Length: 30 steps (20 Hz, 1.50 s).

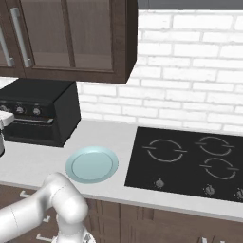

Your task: Pick up the kebab skewer and baguette bread, and place them inside the toaster oven. Close the toaster oven door and start by setting the timer.

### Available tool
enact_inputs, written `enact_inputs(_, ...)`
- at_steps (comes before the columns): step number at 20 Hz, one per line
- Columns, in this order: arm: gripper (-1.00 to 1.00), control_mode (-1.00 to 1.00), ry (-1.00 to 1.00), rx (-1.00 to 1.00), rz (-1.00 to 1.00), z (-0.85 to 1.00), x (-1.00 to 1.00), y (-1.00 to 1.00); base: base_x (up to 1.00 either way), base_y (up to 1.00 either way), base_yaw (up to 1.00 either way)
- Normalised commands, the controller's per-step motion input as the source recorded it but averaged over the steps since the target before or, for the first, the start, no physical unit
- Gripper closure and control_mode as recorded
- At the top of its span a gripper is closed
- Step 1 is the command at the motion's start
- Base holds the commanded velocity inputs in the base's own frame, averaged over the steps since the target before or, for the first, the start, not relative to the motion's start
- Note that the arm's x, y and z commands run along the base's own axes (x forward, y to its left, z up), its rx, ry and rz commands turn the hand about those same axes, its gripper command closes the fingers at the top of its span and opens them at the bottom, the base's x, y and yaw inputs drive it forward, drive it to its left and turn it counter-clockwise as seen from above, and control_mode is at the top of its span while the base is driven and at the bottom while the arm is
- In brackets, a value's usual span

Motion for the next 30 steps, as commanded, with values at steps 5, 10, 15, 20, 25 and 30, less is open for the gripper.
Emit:
enact_inputs(5,1.00,-1.00,0.00,0.00,0.00,0.00,0.00,0.00,0.00,0.00,0.00)
enact_inputs(10,1.00,-1.00,-0.01,0.00,0.00,0.00,0.00,0.00,0.00,0.00,0.00)
enact_inputs(15,1.00,-1.00,0.00,0.00,0.00,0.00,0.01,0.00,0.00,0.00,0.00)
enact_inputs(20,1.00,-1.00,0.00,0.07,0.00,0.00,0.01,0.01,0.00,0.00,0.00)
enact_inputs(25,1.00,-1.00,0.00,0.16,-0.01,0.00,0.00,0.00,0.00,0.00,0.00)
enact_inputs(30,1.00,-1.00,0.00,0.22,-0.05,0.01,0.00,0.03,0.00,0.00,0.00)
